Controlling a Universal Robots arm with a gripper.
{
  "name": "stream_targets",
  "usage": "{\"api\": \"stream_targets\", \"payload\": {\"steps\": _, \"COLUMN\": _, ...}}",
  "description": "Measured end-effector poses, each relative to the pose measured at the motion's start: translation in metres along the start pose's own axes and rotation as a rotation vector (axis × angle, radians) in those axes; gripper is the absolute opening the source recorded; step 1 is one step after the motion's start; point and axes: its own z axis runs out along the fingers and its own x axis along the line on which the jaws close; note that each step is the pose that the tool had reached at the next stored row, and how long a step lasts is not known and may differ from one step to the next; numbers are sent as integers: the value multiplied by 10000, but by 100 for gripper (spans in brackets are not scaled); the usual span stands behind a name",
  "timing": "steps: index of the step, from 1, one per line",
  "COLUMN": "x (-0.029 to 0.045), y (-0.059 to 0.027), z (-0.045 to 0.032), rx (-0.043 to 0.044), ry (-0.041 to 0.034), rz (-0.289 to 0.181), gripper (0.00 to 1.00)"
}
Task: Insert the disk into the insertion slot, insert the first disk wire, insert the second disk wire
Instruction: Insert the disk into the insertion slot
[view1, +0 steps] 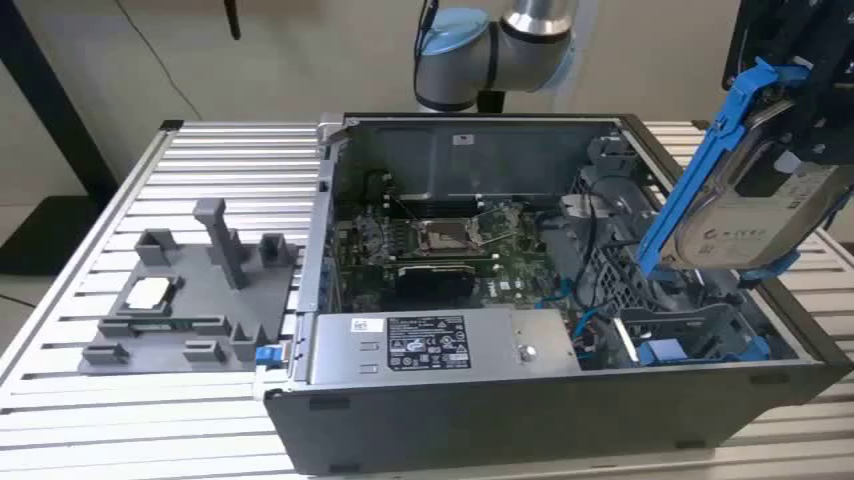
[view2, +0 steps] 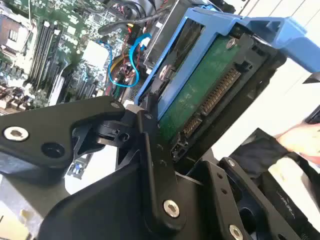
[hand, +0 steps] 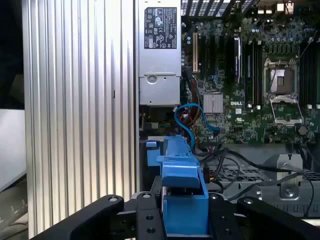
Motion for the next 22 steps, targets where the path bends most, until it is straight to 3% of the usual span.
{"api": "stream_targets", "payload": {"steps": 12, "x": 0, "y": 0, "z": 2, "rx": 0, "ry": 0, "rz": 3, "gripper": 33}}
{"api": "stream_targets", "payload": {"steps": 22, "x": 0, "y": -7, "z": 113, "rx": 0, "ry": 21, "rz": 4, "gripper": 33}}
